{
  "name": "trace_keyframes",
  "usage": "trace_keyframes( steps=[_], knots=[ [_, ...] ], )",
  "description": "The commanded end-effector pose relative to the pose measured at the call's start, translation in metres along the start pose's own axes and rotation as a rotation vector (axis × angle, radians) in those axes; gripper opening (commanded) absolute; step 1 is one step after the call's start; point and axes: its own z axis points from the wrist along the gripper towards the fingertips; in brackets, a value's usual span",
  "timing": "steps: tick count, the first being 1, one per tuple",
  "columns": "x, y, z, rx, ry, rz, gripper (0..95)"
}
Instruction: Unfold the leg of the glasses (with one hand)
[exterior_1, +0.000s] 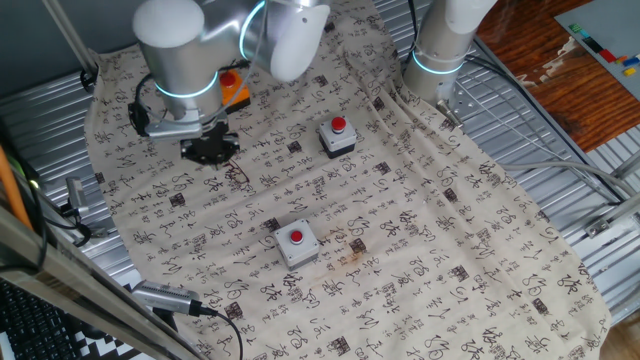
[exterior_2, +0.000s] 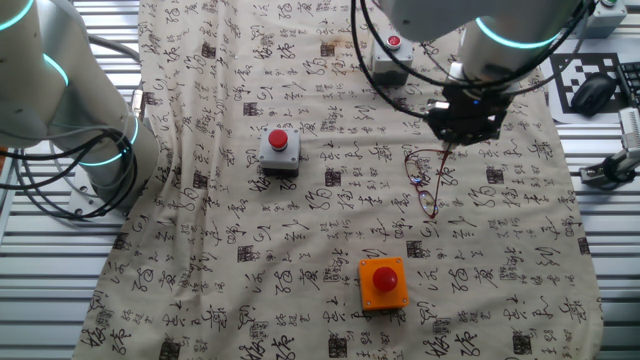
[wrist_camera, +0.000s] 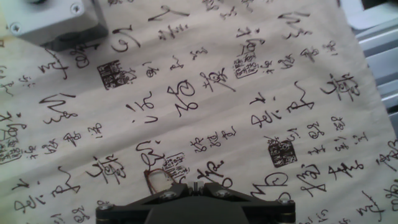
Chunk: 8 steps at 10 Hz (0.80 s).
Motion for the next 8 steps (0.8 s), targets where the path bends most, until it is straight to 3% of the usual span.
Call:
trace_keyframes(
  steps=[1,8],
  knots=[
    [0.002,0.003,-0.001,-0.011,0.005,-0.012,0.0],
    [0.022,0.001,-0.010,-0.026,0.068,-0.081,0.0]
  ],
)
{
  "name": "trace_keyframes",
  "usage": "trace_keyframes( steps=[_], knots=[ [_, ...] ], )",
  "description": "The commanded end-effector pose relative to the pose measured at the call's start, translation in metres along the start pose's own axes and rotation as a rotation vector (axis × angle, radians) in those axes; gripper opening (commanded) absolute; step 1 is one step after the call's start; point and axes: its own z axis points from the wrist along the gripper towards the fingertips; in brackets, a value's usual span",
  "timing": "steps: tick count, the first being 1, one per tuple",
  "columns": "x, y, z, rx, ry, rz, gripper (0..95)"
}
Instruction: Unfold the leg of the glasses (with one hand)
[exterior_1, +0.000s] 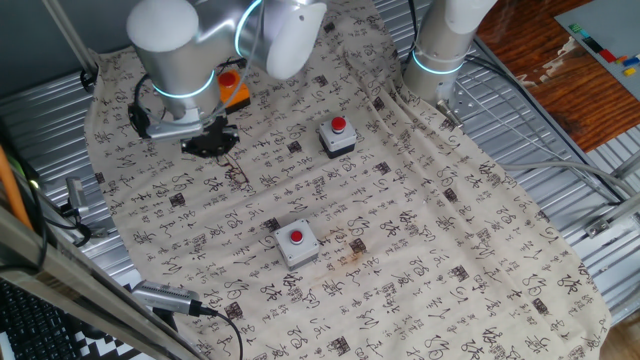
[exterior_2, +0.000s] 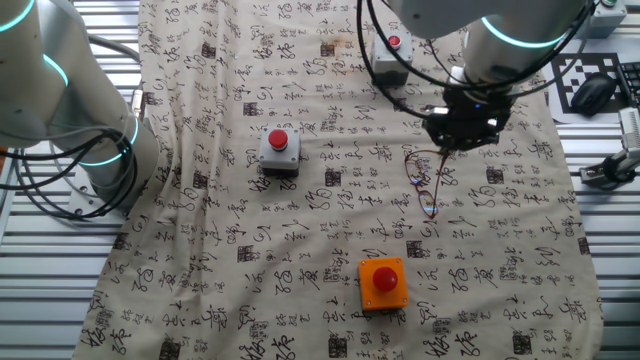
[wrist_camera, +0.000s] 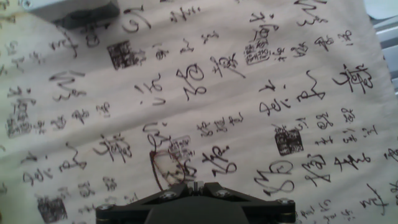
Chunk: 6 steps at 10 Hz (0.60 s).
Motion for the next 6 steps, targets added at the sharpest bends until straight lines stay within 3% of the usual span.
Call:
trace_keyframes(
  steps=[1,6],
  knots=[
    [0.007,0.000,-0.002,0.004,0.015,-0.020,0.0],
    [0.024,0.004,0.002,0.005,0.031,-0.062,0.0]
  ],
)
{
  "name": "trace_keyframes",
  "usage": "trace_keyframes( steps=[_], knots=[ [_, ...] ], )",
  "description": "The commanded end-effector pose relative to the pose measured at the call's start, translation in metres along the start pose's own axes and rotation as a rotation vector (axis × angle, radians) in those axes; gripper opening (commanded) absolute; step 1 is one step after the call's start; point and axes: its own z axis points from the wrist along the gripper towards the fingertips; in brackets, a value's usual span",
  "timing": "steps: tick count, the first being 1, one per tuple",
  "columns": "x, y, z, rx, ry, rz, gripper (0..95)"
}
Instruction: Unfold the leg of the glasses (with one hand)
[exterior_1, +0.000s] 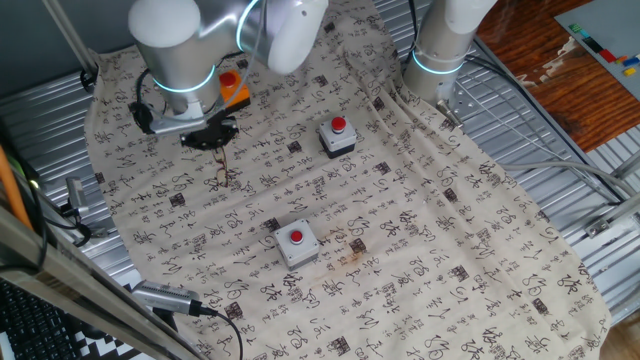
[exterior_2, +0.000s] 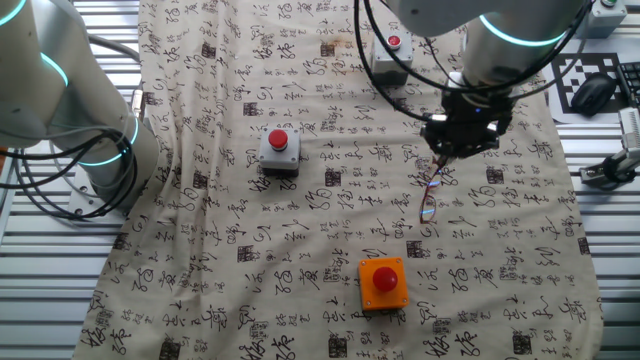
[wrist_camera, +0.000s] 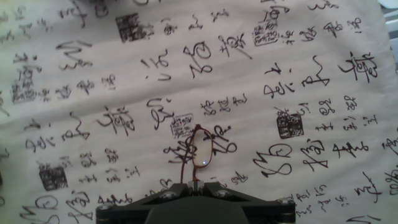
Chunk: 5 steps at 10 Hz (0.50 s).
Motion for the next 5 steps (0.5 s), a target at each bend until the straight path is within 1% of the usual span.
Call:
trace_keyframes(
  steps=[1,3,5],
  knots=[
    [0.0044,0.0073,0.0051,0.002,-0.005,0.010,0.0],
    [0.0087,0.0105,0.0059,-0.002,0.001,0.008,0.0],
    [0.0118,0.0115,0.0054,-0.014,0.032,-0.006,0.0]
  ],
)
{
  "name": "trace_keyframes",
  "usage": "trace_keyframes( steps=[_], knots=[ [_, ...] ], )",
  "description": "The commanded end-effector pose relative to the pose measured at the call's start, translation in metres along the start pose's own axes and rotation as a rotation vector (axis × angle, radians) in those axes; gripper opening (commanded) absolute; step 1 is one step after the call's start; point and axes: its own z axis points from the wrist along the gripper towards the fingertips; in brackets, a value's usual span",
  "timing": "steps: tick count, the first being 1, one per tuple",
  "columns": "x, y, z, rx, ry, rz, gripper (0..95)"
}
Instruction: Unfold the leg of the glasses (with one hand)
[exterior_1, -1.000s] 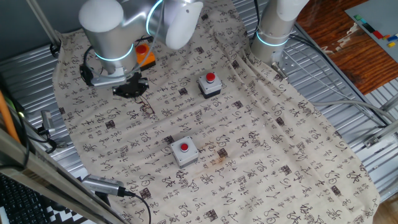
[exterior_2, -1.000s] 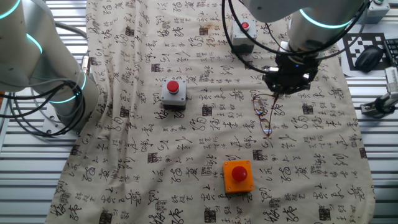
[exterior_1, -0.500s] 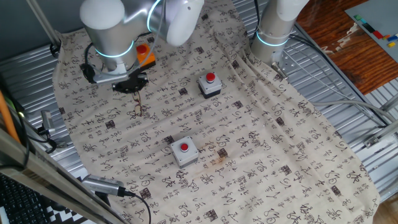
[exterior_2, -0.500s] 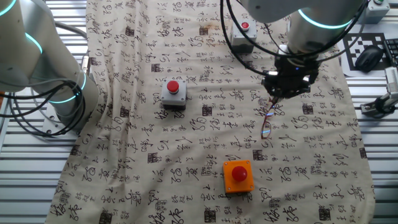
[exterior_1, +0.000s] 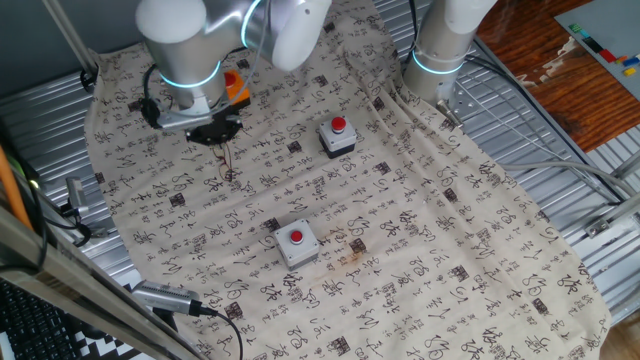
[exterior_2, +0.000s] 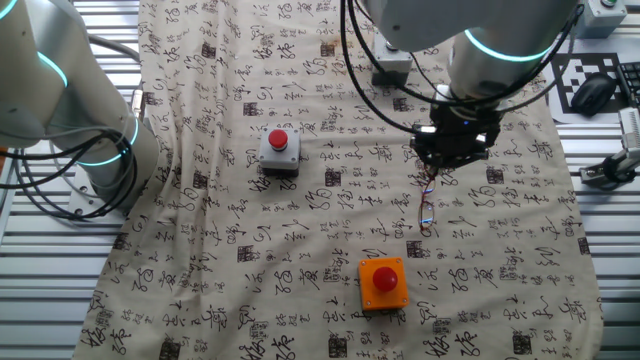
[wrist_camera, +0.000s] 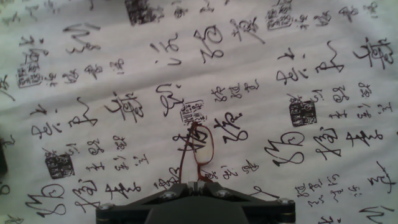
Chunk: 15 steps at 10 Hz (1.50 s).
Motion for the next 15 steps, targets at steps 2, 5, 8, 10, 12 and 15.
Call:
trace_keyframes(
  steps=[2,5,8,10,12,15],
  knots=[
    [0.003,-0.002,0.001,-0.022,0.052,-0.021,0.0],
    [0.011,0.000,-0.002,-0.026,0.047,-0.023,0.0],
    [0.018,0.001,-0.006,-0.027,0.025,-0.004,0.0],
    [0.019,0.001,-0.008,-0.027,0.024,0.003,0.0],
    [0.023,0.001,-0.011,-0.028,0.018,0.007,0.0],
    [0.022,-0.001,-0.014,-0.040,0.035,-0.002,0.0]
  ],
)
